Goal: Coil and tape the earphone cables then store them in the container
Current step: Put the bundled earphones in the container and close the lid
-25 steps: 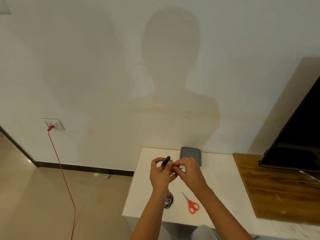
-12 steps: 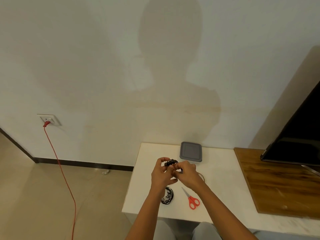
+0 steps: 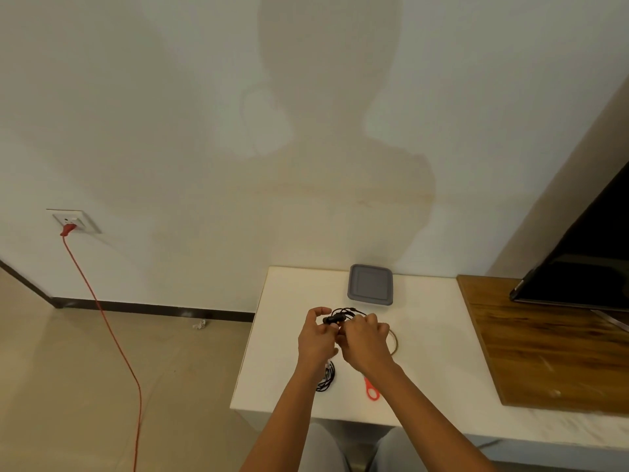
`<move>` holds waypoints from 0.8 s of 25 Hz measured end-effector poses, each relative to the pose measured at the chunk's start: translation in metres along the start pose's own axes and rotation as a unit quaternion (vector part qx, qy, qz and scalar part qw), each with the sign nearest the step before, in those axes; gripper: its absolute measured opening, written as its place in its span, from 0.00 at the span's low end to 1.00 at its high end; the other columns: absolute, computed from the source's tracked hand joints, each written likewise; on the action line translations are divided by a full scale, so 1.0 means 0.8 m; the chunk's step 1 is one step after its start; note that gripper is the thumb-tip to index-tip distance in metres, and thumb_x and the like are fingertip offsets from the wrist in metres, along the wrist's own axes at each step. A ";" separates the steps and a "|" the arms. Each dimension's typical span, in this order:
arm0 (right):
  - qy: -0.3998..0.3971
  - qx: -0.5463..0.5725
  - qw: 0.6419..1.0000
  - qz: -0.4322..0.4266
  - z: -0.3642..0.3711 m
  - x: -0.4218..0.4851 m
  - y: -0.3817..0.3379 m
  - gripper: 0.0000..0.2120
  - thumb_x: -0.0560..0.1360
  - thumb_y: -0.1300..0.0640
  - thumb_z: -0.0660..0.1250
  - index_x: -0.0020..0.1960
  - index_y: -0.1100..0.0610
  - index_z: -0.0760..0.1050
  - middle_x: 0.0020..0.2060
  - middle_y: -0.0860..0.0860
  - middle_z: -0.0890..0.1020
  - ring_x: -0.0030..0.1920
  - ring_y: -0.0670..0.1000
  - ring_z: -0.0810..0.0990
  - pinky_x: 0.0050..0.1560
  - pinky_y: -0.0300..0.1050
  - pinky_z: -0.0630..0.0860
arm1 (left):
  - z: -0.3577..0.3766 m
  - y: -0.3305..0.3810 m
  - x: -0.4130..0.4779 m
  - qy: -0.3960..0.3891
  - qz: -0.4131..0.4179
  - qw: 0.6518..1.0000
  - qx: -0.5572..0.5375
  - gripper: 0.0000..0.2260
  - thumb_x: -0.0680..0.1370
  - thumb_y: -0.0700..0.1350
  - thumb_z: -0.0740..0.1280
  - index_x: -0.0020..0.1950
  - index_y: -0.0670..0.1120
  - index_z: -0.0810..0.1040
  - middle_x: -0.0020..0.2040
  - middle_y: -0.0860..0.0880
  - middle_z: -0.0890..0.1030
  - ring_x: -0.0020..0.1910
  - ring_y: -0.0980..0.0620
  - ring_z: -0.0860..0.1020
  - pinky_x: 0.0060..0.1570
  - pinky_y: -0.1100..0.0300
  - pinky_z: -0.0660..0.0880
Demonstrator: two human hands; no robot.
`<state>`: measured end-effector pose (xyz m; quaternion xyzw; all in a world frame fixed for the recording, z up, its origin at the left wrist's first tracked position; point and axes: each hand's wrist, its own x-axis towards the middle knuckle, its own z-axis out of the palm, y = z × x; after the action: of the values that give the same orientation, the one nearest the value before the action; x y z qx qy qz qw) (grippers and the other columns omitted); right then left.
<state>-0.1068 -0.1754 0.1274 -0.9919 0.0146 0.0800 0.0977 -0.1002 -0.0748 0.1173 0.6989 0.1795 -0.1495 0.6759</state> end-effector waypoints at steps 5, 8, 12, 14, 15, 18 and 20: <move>-0.057 -0.050 0.996 -0.043 0.038 0.024 0.016 0.16 0.76 0.62 0.58 0.63 0.56 0.72 0.63 0.55 0.69 0.64 0.58 0.63 0.60 0.54 0.62 | 0.013 -0.037 0.034 0.013 -0.018 1.000 -0.012 0.13 0.77 0.33 0.62 0.59 0.47 0.72 0.48 0.39 0.84 0.43 0.46 0.82 0.52 0.50 0.80; -0.067 -0.024 0.996 -0.053 0.066 0.045 0.027 0.17 0.78 0.61 0.56 0.66 0.54 0.70 0.64 0.54 0.68 0.65 0.58 0.62 0.62 0.54 0.61 | 0.018 -0.054 0.065 0.034 -0.063 0.994 -0.077 0.13 0.78 0.33 0.62 0.58 0.47 0.72 0.49 0.41 0.83 0.43 0.47 0.81 0.53 0.50 0.79; -0.130 0.094 0.987 -0.009 0.090 0.078 0.037 0.15 0.81 0.52 0.54 0.66 0.51 0.70 0.64 0.53 0.69 0.68 0.56 0.61 0.62 0.53 0.62 | 0.016 -0.064 0.105 0.013 -0.082 0.986 -0.141 0.13 0.79 0.32 0.59 0.58 0.48 0.71 0.46 0.42 0.82 0.43 0.48 0.80 0.45 0.56 0.78; -0.102 0.182 0.978 -0.010 0.107 0.092 0.047 0.15 0.79 0.51 0.60 0.64 0.52 0.73 0.62 0.53 0.72 0.67 0.55 0.63 0.63 0.52 0.64 | 0.014 -0.072 0.129 0.026 -0.088 0.985 -0.143 0.12 0.79 0.32 0.58 0.57 0.47 0.71 0.45 0.43 0.82 0.42 0.49 0.79 0.44 0.57 0.78; -0.061 0.223 0.973 -0.018 0.115 0.098 0.054 0.15 0.77 0.53 0.64 0.63 0.53 0.74 0.61 0.53 0.73 0.65 0.55 0.66 0.64 0.53 0.66 | 0.012 -0.077 0.140 0.039 -0.094 0.985 -0.143 0.11 0.79 0.32 0.57 0.56 0.45 0.71 0.46 0.43 0.81 0.42 0.50 0.79 0.45 0.57 0.78; 0.097 0.282 0.954 -0.023 0.136 0.118 0.083 0.14 0.71 0.65 0.68 0.57 0.60 0.77 0.53 0.57 0.76 0.56 0.59 0.74 0.59 0.58 0.73 | 0.004 -0.098 0.171 0.083 -0.105 0.983 -0.127 0.11 0.79 0.30 0.56 0.52 0.45 0.71 0.47 0.42 0.80 0.39 0.50 0.78 0.50 0.51 0.80; 0.141 0.243 0.960 0.005 0.145 0.137 0.103 0.16 0.71 0.69 0.67 0.58 0.63 0.76 0.56 0.60 0.76 0.57 0.61 0.75 0.59 0.59 0.74 | 0.000 -0.111 0.181 0.115 -0.102 0.985 -0.074 0.10 0.78 0.30 0.58 0.51 0.44 0.73 0.47 0.42 0.81 0.37 0.50 0.79 0.53 0.48 0.80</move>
<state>-0.0205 -0.2347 -0.0184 -0.9393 0.0518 -0.0666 0.3324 -0.0110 -0.0656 -0.0271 0.6374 0.3368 -0.1230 0.6820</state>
